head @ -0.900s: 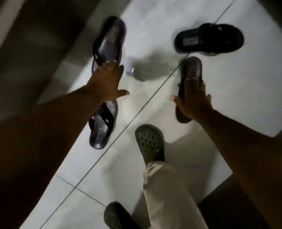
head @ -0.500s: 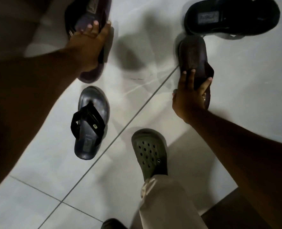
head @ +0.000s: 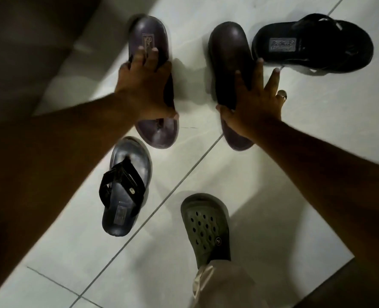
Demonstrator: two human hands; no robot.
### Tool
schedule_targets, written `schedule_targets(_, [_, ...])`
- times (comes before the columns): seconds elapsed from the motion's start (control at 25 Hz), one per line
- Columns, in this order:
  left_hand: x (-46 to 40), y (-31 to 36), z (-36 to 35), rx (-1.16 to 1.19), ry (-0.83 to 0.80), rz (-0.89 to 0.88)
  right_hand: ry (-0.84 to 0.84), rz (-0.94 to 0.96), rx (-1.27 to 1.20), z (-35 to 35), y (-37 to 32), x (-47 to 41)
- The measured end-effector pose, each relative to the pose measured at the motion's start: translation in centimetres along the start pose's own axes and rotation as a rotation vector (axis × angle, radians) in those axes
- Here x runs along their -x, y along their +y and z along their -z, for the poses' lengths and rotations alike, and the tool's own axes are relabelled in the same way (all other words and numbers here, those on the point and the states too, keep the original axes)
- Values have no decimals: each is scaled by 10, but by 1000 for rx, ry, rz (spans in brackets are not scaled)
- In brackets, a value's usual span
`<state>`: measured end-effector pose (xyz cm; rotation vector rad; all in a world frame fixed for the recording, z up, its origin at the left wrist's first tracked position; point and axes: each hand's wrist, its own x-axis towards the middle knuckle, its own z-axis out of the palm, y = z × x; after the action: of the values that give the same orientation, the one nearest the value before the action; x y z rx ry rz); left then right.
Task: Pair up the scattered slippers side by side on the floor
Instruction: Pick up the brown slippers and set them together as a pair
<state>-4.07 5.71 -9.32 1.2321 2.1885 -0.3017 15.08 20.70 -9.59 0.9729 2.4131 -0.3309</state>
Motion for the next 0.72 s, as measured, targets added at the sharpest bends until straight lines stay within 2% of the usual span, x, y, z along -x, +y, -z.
schedule_targets(0.08, [3, -21, -3, -119, -99, -67, -85, 73, -45, -5, 11, -8])
schedule_targets(0.16, [8, -31, -15, -99, -156, -66, -101, 149, -59, -11, 13, -14])
schedule_targets(0.4, [33, 32, -56, 175, -28, 164, -137, 398, 58, -11, -1, -68])
schedule_targets(0.52, [34, 54, -64, 224, 60, 215, -176, 451, 103, -9, -3, -85])
schedule_targets(0.72, [28, 66, -60, 245, 62, 261, -188, 498, 89, 1, -9, -84])
